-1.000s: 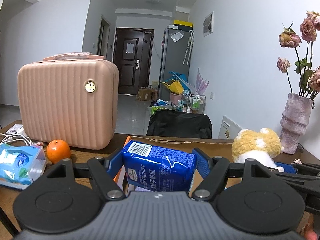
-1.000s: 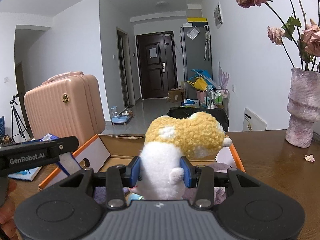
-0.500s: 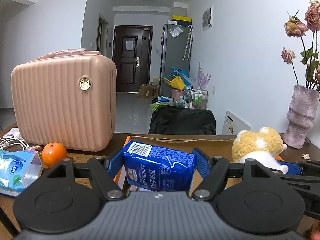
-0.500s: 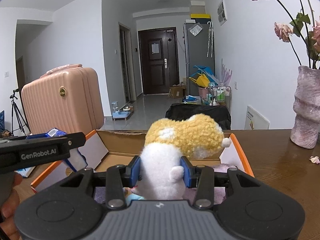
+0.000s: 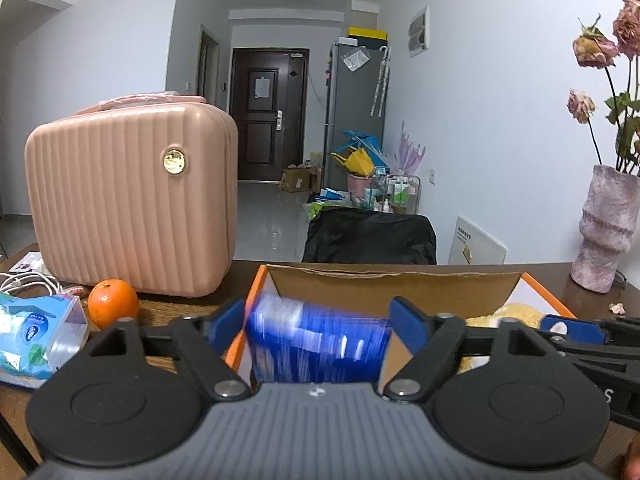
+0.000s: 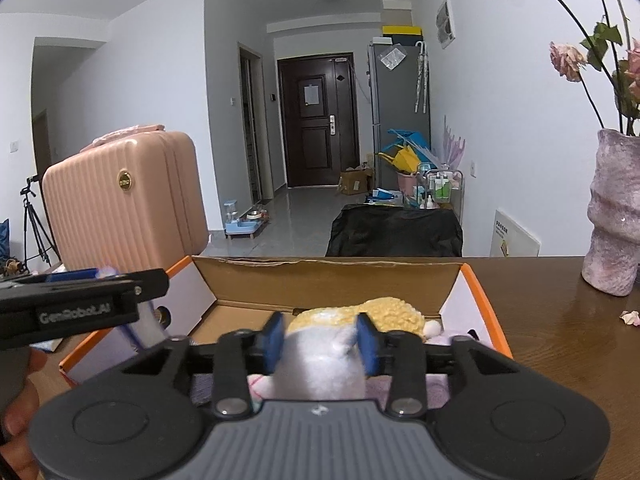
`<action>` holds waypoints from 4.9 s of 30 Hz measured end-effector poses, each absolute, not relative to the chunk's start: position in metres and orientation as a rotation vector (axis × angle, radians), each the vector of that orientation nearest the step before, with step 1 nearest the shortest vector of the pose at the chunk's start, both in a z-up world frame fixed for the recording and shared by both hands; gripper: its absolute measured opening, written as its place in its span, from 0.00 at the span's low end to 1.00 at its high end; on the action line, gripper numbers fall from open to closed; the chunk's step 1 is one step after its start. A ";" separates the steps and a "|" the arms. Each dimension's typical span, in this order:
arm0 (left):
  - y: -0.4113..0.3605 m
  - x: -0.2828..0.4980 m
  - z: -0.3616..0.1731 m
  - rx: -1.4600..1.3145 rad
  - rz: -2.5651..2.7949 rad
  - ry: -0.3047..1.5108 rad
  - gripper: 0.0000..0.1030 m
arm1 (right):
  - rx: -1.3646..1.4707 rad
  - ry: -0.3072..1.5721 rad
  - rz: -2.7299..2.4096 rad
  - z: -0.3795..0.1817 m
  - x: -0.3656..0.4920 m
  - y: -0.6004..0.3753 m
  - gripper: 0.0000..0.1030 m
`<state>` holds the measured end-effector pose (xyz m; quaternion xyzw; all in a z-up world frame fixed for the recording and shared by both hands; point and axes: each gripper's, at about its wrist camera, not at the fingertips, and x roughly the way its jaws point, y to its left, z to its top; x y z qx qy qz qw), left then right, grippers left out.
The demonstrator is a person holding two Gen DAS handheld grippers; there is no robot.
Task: Organize soft objects
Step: 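Open both grippers to drop the milk carton and lamb plush into the box, then move the left tool toward the clear plastic bag while the right tool approaches the pink sponge, then grip the clear plastic bag with the left gripper while the right gripper grips the pink sponge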
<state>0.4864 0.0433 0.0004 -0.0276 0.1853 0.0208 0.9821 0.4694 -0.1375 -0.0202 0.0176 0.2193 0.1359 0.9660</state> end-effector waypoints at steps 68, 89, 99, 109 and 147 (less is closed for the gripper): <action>0.065 0.383 0.013 -0.109 0.159 0.326 1.00 | 0.004 0.345 0.231 -0.006 0.352 -0.165 1.00; 0.048 0.322 0.013 -0.096 0.102 0.325 1.00 | 0.002 0.341 0.228 -0.012 0.287 -0.184 1.00; 0.040 0.290 0.012 -0.088 0.087 0.327 1.00 | 0.004 0.344 0.211 -0.016 0.260 -0.196 1.00; 0.031 0.275 0.004 -0.062 0.059 0.347 1.00 | -0.007 0.367 0.205 -0.025 0.251 -0.201 1.00; -0.009 0.293 -0.059 0.057 -0.120 0.664 0.67 | -0.022 0.521 0.172 -0.056 0.263 -0.216 1.00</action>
